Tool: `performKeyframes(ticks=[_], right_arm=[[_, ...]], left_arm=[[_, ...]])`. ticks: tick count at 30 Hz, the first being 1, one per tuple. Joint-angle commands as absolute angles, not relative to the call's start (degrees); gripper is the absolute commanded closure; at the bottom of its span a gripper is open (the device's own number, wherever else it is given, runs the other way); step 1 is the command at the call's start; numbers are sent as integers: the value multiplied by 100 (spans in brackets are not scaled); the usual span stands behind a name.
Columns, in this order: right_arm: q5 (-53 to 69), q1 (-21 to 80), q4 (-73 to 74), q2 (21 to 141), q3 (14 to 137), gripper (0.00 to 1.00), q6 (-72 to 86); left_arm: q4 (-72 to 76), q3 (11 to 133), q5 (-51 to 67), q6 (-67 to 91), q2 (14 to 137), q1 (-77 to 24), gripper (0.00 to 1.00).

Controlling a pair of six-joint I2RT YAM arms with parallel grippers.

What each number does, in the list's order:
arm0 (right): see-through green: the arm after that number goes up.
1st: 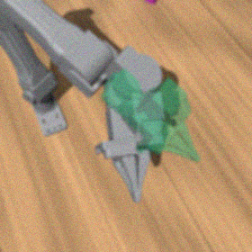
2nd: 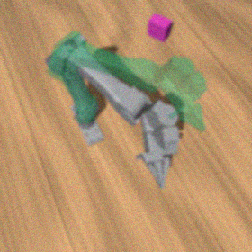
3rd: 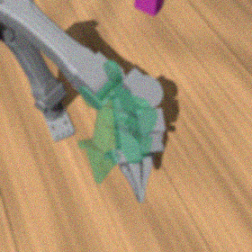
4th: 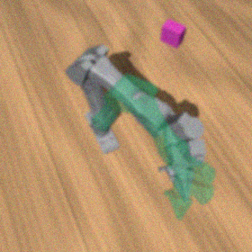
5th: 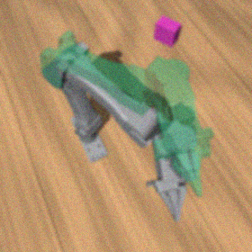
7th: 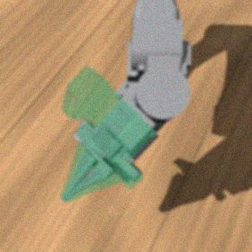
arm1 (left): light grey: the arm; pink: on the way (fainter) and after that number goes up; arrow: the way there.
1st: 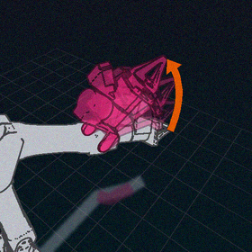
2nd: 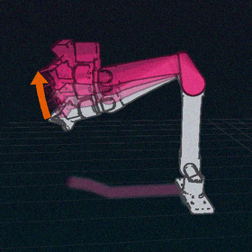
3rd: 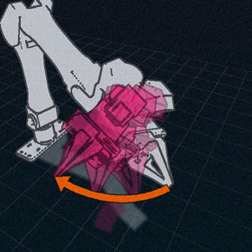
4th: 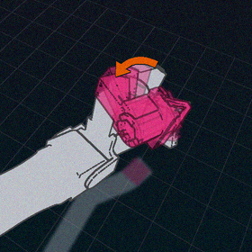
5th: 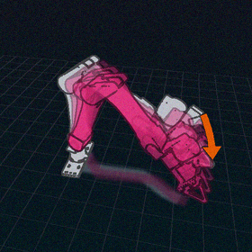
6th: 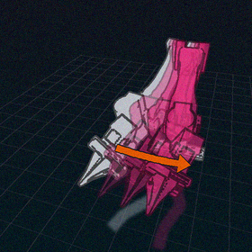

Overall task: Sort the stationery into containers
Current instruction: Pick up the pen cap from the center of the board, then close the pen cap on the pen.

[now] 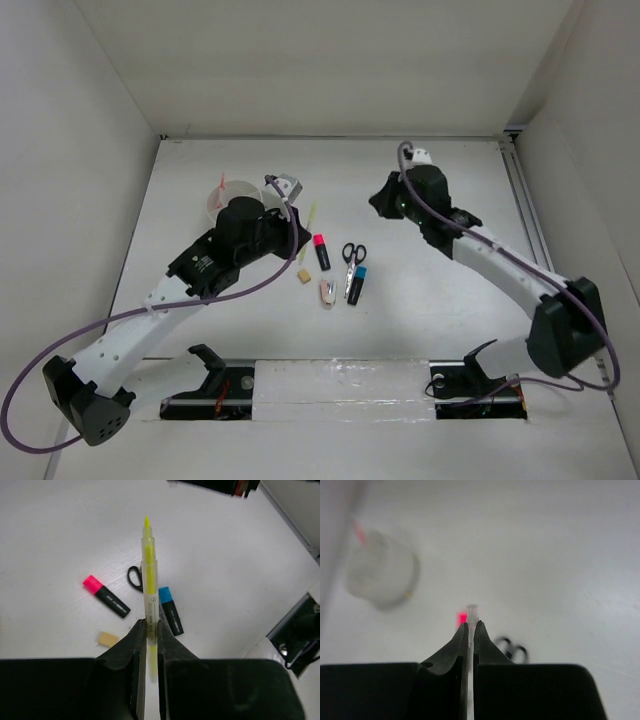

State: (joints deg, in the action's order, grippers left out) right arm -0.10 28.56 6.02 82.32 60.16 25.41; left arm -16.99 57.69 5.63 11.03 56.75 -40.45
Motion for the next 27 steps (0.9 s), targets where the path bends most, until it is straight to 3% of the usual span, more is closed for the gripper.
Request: performKeyframes(ticks=[1, 5, 12, 27], right_arm=[[-157, 3084, -1201, 7517, 5715, 100, 4090], [-238, 3085, -3026, 7260, 5213, 100, 5226], [210, 3401, -5472, 7383, 4413, 100, 6440], [1019, 3463, -5844, 7128, 4157, 100, 6609]], left_arm=[[-1222, 5932, 1273, 1318, 5651, -4052, 100], [-923, 6003, 2177, 1468, 5792, -3806, 100], [-475, 5897, 2706, 1529, 5678, -3806, 100], [-536, 5845, 2707, 1529, 5889, -3806, 100]])
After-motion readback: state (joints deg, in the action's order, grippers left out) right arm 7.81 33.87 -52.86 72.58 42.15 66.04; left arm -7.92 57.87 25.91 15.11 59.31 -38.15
